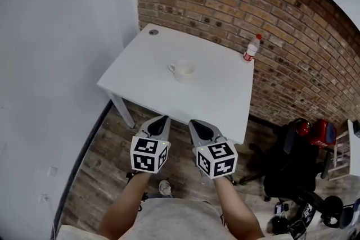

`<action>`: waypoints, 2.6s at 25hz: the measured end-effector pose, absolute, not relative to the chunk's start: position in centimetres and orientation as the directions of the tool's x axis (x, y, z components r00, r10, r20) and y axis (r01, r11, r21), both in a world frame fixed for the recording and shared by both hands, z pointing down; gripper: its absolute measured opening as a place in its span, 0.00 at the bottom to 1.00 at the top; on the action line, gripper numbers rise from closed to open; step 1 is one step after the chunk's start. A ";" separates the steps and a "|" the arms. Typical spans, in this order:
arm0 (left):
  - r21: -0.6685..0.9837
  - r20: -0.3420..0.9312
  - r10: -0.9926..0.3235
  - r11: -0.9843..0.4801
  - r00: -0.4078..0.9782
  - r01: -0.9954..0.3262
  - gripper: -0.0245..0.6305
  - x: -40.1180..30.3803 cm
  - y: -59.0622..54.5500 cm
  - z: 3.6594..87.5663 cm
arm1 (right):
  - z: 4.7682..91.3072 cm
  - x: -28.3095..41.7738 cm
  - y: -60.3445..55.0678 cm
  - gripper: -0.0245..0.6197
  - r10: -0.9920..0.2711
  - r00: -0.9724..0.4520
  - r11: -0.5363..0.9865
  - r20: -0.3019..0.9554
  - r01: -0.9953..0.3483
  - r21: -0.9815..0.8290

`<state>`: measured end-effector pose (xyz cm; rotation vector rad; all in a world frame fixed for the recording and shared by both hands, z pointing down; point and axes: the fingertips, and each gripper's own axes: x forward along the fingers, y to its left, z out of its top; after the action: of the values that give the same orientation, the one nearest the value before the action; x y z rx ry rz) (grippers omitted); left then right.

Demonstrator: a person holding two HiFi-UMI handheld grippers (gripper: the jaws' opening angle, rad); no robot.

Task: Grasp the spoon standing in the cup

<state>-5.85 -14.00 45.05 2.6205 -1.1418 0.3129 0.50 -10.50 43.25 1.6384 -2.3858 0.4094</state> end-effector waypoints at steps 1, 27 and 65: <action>0.156 0.299 -0.678 -0.659 0.671 -0.736 0.03 -6.0 -14.5 45.1 | 43.1 0.3 -10.9 0.05 -0.876 -0.351 0.336 0.332 -0.936 -0.102; 0.151 0.290 -0.679 -0.663 0.674 -0.733 0.03 -1.5 -27.2 45.4 | 43.3 4.6 -22.2 0.05 -0.895 -0.325 0.303 0.304 -0.945 -0.119; 0.288 0.424 -0.744 -0.429 0.516 -0.856 0.15 3.3 -40.7 51.6 | 48.3 11.3 -35.1 0.05 -0.796 -0.456 0.411 0.397 -0.890 -0.197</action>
<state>3.27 -40.69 51.63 2.2928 -1.3082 0.3199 11.28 -35.10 48.33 1.4809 -2.4266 0.5623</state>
